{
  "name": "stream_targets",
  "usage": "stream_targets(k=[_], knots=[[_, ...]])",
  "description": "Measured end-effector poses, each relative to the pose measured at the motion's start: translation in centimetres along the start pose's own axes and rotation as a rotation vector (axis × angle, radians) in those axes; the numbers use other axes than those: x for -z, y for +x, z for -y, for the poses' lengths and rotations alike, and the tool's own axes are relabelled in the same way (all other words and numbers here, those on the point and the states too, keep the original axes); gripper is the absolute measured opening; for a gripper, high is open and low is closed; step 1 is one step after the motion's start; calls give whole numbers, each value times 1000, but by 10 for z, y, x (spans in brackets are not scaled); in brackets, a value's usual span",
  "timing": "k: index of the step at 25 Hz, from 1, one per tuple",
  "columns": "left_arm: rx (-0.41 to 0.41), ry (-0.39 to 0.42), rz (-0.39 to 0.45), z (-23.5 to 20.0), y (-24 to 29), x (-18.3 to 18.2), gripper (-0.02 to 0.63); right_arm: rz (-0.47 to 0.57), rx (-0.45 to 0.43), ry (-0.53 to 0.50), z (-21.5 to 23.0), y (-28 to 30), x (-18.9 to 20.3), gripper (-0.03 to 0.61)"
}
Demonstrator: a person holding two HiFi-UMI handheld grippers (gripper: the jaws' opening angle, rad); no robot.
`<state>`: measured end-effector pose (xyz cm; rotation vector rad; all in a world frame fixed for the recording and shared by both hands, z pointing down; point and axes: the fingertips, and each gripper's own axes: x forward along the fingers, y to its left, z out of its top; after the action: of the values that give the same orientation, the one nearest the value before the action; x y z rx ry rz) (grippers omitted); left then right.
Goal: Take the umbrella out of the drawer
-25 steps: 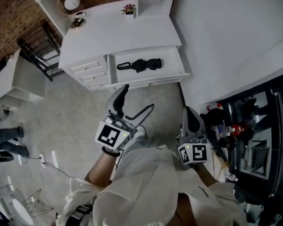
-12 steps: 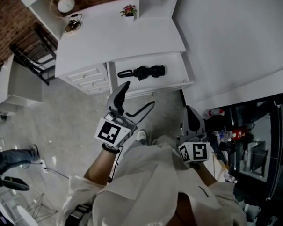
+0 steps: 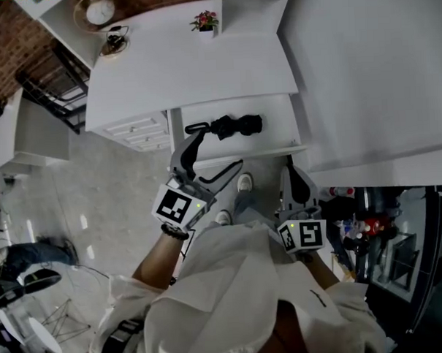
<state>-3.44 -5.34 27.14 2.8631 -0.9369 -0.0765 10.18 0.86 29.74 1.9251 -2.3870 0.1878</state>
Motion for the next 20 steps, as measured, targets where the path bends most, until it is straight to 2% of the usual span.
stream_targets(k=[10, 17, 20], knots=[[-1, 23, -117, -42, 120, 34, 410, -109, -147, 24, 59, 101, 21, 17], [-11, 61, -197, -59, 168, 60, 410, -179, -237, 16, 84, 149, 45, 18], [-14, 87, -250, -71, 184, 84, 410, -218, -272, -3, 93, 169, 64, 17]])
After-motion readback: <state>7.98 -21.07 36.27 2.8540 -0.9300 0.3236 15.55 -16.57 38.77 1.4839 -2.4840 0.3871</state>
